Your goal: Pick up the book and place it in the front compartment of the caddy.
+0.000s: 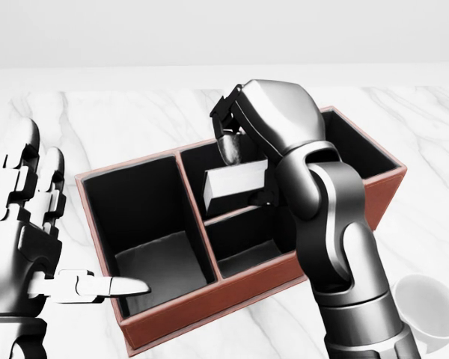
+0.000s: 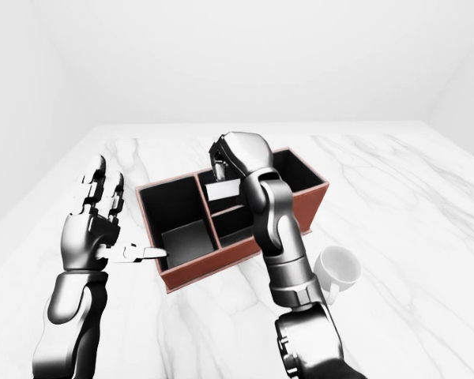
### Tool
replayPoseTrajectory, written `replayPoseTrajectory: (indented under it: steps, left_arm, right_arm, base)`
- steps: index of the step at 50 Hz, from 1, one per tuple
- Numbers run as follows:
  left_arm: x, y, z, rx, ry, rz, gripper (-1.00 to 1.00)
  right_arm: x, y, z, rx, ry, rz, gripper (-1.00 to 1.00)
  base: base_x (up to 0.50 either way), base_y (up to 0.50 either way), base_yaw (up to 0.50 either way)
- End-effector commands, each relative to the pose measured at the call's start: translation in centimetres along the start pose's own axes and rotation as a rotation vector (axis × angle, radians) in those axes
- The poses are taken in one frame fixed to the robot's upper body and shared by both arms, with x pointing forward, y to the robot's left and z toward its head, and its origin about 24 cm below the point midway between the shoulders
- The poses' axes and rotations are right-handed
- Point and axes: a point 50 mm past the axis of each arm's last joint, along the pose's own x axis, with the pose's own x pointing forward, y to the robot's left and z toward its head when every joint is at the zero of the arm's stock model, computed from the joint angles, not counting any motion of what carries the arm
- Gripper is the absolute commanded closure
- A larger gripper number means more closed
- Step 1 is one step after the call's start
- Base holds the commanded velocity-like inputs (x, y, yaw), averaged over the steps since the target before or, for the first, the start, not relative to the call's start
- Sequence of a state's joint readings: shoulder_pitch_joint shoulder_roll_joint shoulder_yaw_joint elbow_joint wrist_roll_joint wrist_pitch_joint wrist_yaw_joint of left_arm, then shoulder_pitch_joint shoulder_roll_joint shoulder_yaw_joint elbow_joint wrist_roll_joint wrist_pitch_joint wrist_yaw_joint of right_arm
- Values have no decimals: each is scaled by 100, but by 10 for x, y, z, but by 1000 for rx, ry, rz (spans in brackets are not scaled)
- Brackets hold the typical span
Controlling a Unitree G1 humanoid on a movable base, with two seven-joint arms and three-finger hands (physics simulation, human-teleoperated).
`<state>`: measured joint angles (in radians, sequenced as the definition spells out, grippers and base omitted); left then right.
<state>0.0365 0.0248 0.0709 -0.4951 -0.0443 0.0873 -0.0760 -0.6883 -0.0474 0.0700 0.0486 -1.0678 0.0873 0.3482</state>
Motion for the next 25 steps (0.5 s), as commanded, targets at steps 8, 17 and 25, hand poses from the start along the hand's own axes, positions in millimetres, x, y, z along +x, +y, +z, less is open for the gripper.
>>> replayPoseTrajectory:
  steps: [8,17,25]
  left_arm:
    - [0,-1,0,-2,-2,-2,-100]
    - [0,-1,0,-3,1,-2,-100]
    - [0,-1,-1,-2,3,-3,-100]
  right_arm:
    - [12,1,-5,-16,27,-32,100]
    - [16,3,-4,-23,24,-32,100]
    - [18,4,-5,-27,24,-31,100]
  base:
    - [0,0,0]
    - [0,0,0]
    - [0,0,0]
